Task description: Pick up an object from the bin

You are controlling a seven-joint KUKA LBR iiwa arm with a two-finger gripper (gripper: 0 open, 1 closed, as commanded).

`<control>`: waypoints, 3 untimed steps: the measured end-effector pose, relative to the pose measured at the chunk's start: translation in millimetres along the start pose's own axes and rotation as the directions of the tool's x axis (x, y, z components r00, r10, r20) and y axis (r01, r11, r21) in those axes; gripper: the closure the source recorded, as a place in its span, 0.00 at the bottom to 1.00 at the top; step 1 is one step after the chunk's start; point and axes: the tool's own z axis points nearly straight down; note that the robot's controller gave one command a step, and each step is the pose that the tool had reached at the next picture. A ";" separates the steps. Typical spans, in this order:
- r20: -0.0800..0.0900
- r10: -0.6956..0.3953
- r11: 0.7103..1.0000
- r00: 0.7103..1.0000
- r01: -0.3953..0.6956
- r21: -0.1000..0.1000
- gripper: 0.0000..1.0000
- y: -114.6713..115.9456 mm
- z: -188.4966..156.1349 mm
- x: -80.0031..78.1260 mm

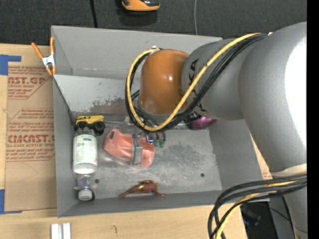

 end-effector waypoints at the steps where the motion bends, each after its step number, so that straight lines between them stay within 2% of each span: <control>1: 0.012 -0.044 0.999 0.999 0.044 -0.003 0.00 -0.9 30.9 -1.3; 2: 0.005 0.064 0.998 0.998 -0.064 -0.003 1.00 -1.2 60.4 -8.7; 3: 0.005 0.064 0.998 0.998 -0.064 -0.003 1.00 -1.2 60.4 -8.7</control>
Offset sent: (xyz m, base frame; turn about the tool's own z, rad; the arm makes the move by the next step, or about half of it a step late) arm 0.0075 -0.0021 -0.0607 0.0640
